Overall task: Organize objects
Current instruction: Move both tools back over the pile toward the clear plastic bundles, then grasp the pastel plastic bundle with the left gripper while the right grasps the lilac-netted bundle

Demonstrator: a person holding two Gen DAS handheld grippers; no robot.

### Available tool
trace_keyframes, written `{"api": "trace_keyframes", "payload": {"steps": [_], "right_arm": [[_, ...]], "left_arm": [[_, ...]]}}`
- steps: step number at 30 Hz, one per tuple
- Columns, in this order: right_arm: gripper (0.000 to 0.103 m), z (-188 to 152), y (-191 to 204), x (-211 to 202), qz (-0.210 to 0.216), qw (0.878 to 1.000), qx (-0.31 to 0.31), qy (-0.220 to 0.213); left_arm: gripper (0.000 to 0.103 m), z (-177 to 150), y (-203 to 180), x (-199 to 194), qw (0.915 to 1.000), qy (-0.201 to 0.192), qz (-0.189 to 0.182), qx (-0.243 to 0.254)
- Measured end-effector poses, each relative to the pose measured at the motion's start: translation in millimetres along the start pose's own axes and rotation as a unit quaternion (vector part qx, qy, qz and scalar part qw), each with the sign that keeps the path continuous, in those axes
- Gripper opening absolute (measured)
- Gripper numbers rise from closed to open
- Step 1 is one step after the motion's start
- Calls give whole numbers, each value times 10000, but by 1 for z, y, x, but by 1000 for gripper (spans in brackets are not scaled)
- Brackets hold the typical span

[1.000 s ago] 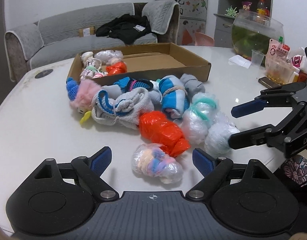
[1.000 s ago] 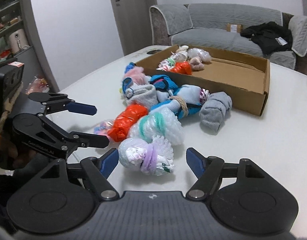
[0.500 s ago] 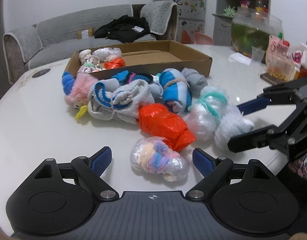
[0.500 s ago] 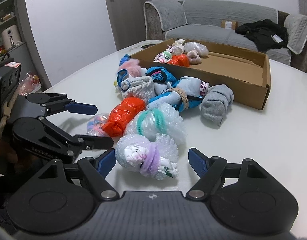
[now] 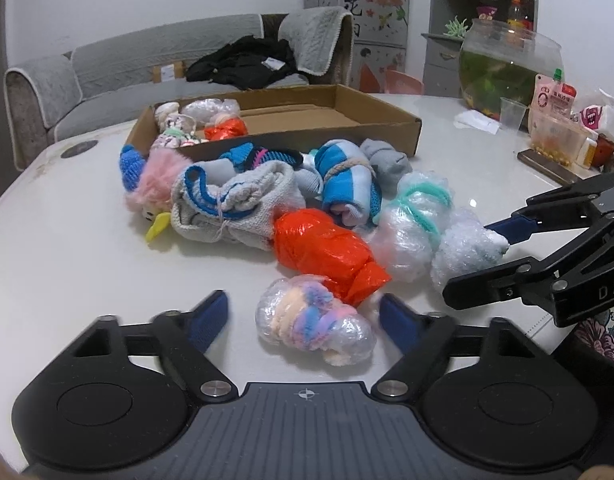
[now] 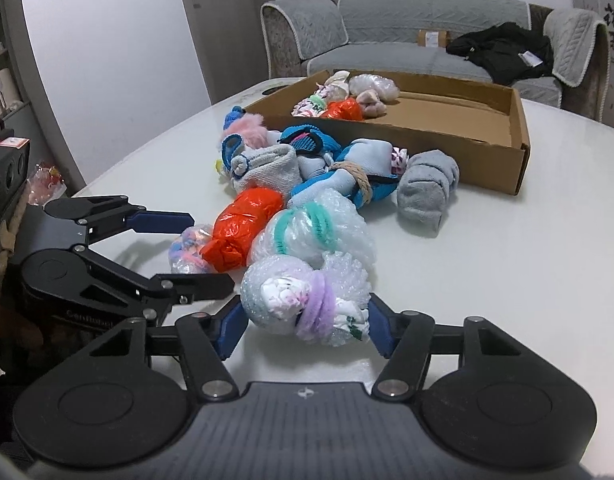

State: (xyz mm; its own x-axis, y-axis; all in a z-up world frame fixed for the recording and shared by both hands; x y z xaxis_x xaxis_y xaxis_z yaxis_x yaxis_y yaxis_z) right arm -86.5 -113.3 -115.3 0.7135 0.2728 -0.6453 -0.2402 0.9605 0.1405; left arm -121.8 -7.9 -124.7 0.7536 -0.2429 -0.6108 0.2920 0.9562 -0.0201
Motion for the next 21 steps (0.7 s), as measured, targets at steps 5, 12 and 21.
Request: {"api": "trace_keyframes", "payload": {"steps": [5,12,21], "right_arm": [[57,-3,-7,-6,-19,10000,-16,-25],[56,-8,-25,-14,-91,9999,7,-82],[56,-8,-62,-32,-255,9995,43,-180]], "left_arm": [[61,2,5,-4,9998,2,-143,-145],[60,1,6,-7,9997,33,-104,-204],[60,5,24,-21,9993,52,69,-366]]}}
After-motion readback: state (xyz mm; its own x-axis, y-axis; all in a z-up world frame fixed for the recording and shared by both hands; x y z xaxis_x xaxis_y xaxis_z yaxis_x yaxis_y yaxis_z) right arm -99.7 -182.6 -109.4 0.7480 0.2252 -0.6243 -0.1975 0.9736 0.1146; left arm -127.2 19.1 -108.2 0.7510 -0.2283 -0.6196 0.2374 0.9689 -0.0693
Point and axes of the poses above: each gripper's, at about its wrist camera, not at the fingertips, and x roughly the way its jaws point, y to its left, z to its top, the point moved 2 cm from there along x, roughly the way its jaws point, and after that the axes turned 2 degrees about -x, right-handed, at the moved point
